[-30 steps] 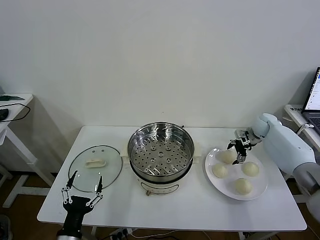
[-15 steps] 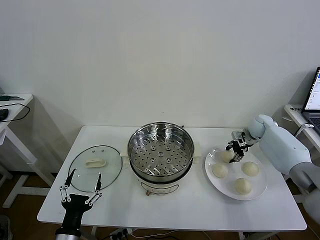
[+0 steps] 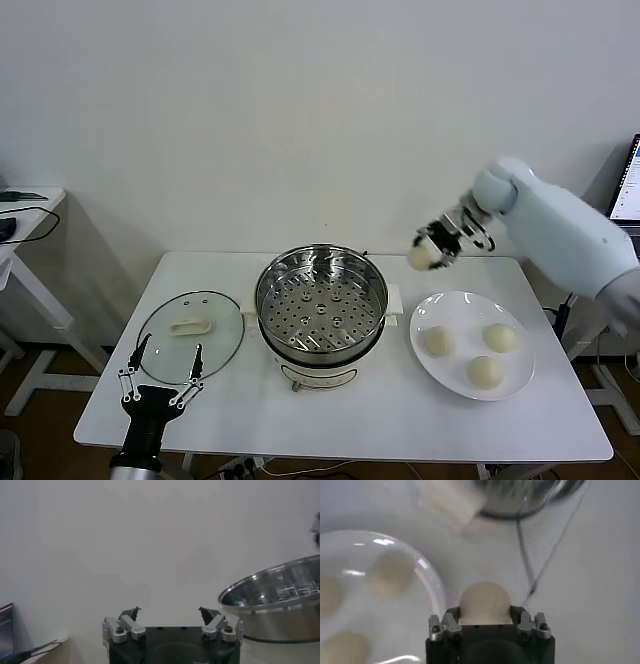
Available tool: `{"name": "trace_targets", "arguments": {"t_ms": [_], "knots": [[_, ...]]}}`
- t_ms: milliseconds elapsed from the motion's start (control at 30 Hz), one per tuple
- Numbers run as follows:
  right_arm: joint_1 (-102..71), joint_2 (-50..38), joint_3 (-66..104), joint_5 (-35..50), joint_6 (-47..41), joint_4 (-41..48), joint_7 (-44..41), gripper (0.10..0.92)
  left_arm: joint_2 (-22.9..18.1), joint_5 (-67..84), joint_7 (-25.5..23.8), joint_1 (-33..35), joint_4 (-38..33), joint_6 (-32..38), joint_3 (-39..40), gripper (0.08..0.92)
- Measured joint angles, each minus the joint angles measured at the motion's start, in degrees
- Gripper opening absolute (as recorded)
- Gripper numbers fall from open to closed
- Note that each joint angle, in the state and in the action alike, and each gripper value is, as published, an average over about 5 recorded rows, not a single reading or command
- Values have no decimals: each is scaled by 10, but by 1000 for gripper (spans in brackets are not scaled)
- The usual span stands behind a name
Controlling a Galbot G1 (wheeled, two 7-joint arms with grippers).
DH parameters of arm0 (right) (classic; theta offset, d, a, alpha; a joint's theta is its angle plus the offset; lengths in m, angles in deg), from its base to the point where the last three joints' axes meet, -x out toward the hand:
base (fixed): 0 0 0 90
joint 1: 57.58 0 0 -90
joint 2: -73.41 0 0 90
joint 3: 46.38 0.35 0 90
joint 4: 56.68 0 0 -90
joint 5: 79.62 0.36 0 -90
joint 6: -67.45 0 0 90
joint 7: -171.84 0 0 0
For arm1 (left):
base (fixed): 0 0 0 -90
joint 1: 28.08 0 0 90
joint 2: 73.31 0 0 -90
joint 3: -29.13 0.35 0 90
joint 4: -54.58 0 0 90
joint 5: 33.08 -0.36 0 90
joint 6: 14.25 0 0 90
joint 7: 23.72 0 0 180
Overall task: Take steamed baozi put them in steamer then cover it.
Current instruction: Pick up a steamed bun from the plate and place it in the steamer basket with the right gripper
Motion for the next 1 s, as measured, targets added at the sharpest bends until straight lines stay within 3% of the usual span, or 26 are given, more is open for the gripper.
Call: {"name": "trace_targets", "arguments": {"t_ms": [333, 1000], "knots": [[20, 85, -54, -32, 68, -20, -1, 670, 0, 0, 0, 2, -5, 0, 3, 823], [-50, 193, -62, -136, 91, 63, 15, 671, -4, 3, 6, 4, 3, 7, 0, 823]]}}
